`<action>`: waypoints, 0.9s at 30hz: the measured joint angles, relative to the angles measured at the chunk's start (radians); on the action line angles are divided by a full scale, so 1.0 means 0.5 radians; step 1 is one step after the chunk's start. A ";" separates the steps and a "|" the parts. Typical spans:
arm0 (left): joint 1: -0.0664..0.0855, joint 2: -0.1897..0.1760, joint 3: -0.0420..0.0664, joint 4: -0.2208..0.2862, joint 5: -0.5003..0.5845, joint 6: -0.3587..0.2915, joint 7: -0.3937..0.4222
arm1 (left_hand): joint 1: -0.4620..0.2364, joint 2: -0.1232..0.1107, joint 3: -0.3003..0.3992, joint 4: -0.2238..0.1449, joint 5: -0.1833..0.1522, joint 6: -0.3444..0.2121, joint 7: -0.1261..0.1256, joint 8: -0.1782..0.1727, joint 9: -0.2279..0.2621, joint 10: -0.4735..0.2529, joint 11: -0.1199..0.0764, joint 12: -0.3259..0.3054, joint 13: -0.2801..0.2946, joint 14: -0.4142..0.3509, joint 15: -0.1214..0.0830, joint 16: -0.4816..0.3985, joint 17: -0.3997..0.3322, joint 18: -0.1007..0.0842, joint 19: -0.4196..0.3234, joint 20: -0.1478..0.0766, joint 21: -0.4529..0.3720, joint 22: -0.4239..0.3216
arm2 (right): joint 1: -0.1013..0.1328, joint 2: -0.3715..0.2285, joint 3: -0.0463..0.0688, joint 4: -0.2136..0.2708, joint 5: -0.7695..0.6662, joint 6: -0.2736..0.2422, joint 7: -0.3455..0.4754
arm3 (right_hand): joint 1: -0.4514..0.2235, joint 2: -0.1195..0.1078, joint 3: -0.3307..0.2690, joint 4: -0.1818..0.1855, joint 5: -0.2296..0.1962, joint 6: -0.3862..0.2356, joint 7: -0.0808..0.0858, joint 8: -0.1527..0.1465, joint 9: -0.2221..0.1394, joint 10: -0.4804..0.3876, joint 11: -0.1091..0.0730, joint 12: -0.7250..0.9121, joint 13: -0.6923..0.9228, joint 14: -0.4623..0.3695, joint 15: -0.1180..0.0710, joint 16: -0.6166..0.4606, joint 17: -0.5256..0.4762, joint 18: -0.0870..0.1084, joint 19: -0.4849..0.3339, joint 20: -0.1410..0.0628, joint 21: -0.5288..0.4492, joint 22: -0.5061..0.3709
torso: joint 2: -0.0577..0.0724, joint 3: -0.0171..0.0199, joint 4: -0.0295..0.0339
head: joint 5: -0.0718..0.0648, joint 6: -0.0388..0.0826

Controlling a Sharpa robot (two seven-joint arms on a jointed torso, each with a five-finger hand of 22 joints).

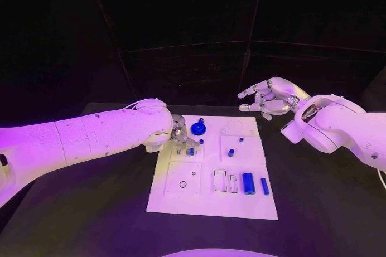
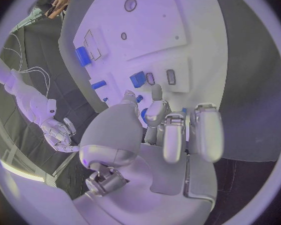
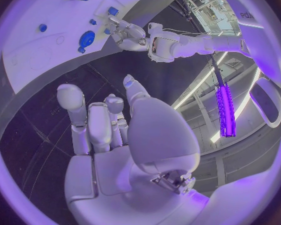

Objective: Assemble the parts on the task board

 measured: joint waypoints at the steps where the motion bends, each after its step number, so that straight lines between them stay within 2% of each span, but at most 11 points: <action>1: 0.000 0.003 0.000 0.000 0.002 0.004 -0.001 | 0.000 0.000 -0.003 -0.003 0.000 -0.005 0.005 0.000 0.003 0.000 0.000 0.000 0.000 0.000 0.000 0.000 0.000 0.000 0.000 0.000 0.000 0.000 | 0.000 0.002 0.000 -0.002 -0.001 0.001 -0.001 | 0.000 0.000 0.000 0.000 0.012 -0.003 0.003 0.000 0.000 0.000 0.000 0.000 -0.003 0.000 0.000 -0.001 0.000 0.000 0.000 0.000 -0.002 -0.003 | 0.000 -0.0002 0.000 | 0.000 -0.001; 18: 0.000 0.027 -0.005 0.008 0.029 0.055 -0.003 | 0.082 0.024 -0.013 -0.025 0.000 -0.024 0.002 0.041 0.053 0.000 0.000 0.012 0.012 0.000 0.000 0.000 0.000 0.000 0.000 0.000 0.007 0.010 | 0.000 0.043 0.000 -0.047 -0.007 0.034 -0.020 | 0.004 0.005 -0.005 -0.005 0.037 -0.010 -0.003 0.000 0.000 0.000 0.000 -0.008 -0.013 0.000 0.000 -0.001 -0.003 0.000 0.000 0.000 -0.010 -0.020 | -0.001 0.0002 0.002 | -0.004 -0.016; 25: 0.000 0.030 -0.005 0.009 0.042 0.066 -0.002 | 0.133 0.056 0.009 -0.048 0.000 -0.039 0.002 0.057 0.076 0.007 -0.007 0.012 0.012 0.000 0.000 0.000 0.000 0.000 0.000 0.000 0.007 0.017 | 0.000 0.055 0.000 -0.062 -0.008 0.044 -0.026 | 0.004 0.005 -0.005 -0.005 0.037 -0.010 -0.003 0.000 0.000 0.000 0.000 -0.008 -0.019 0.000 0.000 -0.001 -0.003 0.000 0.000 0.000 -0.019 -0.025 | -0.001 0.0000 0.002 | 0.000 -0.021; 27: 0.000 0.031 -0.005 0.009 0.045 0.068 -0.002 | 0.149 0.051 0.013 -0.059 0.000 -0.042 -0.002 0.066 0.083 0.007 -0.007 0.012 0.012 0.000 0.000 0.000 0.000 0.000 0.000 0.000 0.016 0.021 | 0.000 0.057 0.000 -0.065 -0.010 0.047 -0.029 | 0.019 0.019 -0.005 -0.005 0.046 -0.010 -0.003 0.000 0.000 -0.009 0.000 -0.023 -0.030 0.000 0.000 -0.007 -0.003 0.000 0.000 0.000 -0.033 -0.038 | -0.001 0.0000 0.002 | 0.000 -0.023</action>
